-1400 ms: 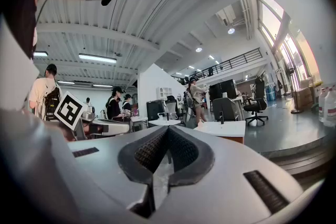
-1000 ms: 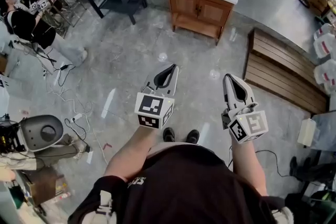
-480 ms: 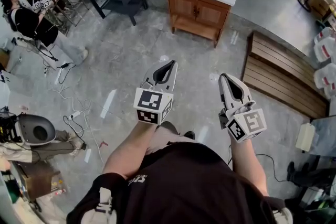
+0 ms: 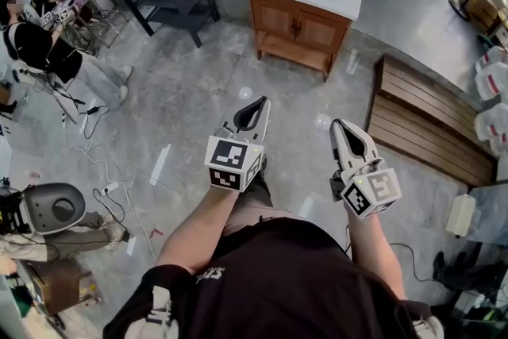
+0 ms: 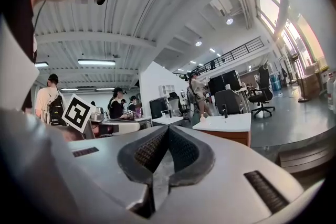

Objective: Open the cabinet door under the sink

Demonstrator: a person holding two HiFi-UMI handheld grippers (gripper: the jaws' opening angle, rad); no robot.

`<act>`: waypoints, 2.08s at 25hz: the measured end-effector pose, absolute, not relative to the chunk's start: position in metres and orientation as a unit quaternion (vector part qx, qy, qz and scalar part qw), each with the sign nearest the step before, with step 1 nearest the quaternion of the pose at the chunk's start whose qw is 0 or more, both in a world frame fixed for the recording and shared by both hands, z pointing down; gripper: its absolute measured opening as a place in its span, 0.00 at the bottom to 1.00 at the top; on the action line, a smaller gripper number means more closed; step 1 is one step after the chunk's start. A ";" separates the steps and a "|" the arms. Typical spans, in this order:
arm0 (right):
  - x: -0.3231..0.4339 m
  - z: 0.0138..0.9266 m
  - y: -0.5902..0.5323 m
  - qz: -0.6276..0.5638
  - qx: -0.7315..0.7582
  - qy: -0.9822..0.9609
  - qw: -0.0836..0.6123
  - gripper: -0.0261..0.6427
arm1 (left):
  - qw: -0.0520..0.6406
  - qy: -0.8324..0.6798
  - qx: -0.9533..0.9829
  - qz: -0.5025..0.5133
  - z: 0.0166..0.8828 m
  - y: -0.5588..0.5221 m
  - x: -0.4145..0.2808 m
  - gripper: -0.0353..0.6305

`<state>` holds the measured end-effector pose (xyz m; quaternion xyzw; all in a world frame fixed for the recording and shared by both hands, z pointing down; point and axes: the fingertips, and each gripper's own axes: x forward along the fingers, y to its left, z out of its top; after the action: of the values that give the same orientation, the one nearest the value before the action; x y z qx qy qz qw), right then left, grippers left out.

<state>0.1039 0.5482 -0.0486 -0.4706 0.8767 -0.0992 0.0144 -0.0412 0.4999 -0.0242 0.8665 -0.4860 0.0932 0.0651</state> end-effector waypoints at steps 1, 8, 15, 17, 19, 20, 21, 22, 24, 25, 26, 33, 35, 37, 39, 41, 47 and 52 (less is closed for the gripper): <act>0.100 -0.046 0.532 -0.099 -0.472 0.876 0.012 0.06 | 0.067 -0.483 0.868 0.092 -0.021 0.483 -0.044 0.08; 0.050 -0.034 0.403 -0.115 -0.489 0.865 -0.009 0.06 | 0.073 -0.458 0.881 0.095 -0.011 0.346 -0.084 0.08; -0.008 -0.015 0.299 -0.135 -0.480 0.866 -0.026 0.06 | 0.089 -0.442 0.886 0.109 0.010 0.240 -0.129 0.08; -0.016 -0.003 0.280 -0.146 -0.476 0.867 -0.033 0.06 | 0.098 -0.439 0.886 0.115 0.017 0.217 -0.134 0.08; -0.018 0.005 0.264 -0.155 -0.478 0.864 -0.040 0.06 | 0.104 -0.434 0.887 0.116 0.023 0.199 -0.135 0.08; -0.018 0.009 0.257 -0.160 -0.479 0.862 -0.043 0.06 | 0.106 -0.431 0.888 0.118 0.027 0.192 -0.134 0.08; -0.016 0.013 0.249 -0.164 -0.481 0.860 -0.045 0.06 | 0.108 -0.428 0.889 0.121 0.031 0.184 -0.133 0.08; -0.015 0.016 0.241 -0.168 -0.483 0.858 -0.046 0.06 | 0.111 -0.426 0.889 0.125 0.036 0.177 -0.131 0.08; -0.009 0.023 0.225 -0.175 -0.487 0.855 -0.046 0.06 | 0.118 -0.422 0.889 0.131 0.046 0.161 -0.127 0.08; -0.006 0.026 0.216 -0.177 -0.488 0.854 -0.044 0.06 | 0.121 -0.420 0.889 0.134 0.051 0.152 -0.123 0.08; -0.002 0.029 0.207 -0.179 -0.488 0.853 -0.042 0.06 | 0.123 -0.419 0.889 0.136 0.055 0.144 -0.118 0.08; 0.049 0.045 0.126 -0.201 -0.497 0.844 -0.020 0.06 | 0.126 -0.416 0.886 0.163 0.071 0.071 -0.075 0.08; 0.065 0.053 0.093 -0.204 -0.492 0.846 -0.018 0.06 | 0.127 -0.421 0.882 0.172 0.076 0.039 -0.061 0.08; 0.082 0.060 0.064 -0.206 -0.484 0.850 -0.022 0.06 | 0.130 -0.424 0.879 0.177 0.080 0.009 -0.043 0.08; 0.099 0.066 0.039 -0.216 -0.480 0.850 -0.024 0.06 | 0.132 -0.423 0.877 0.185 0.082 -0.014 -0.025 0.08; 0.113 0.073 0.016 -0.227 -0.476 0.849 -0.024 0.06 | 0.134 -0.422 0.875 0.195 0.087 -0.034 -0.010 0.08; 0.128 0.100 -0.024 -0.241 -0.457 0.855 -0.043 0.06 | 0.152 -0.430 0.869 0.193 0.105 -0.077 0.019 0.08; 0.123 0.127 -0.040 -0.250 -0.459 0.851 -0.059 0.06 | 0.160 -0.424 0.870 0.195 0.130 -0.094 0.021 0.08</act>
<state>0.1227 -0.0398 0.1265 -0.4587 0.8508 -0.2497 -0.0586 0.0213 -0.0945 0.1298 0.8697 -0.4240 0.1955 0.1604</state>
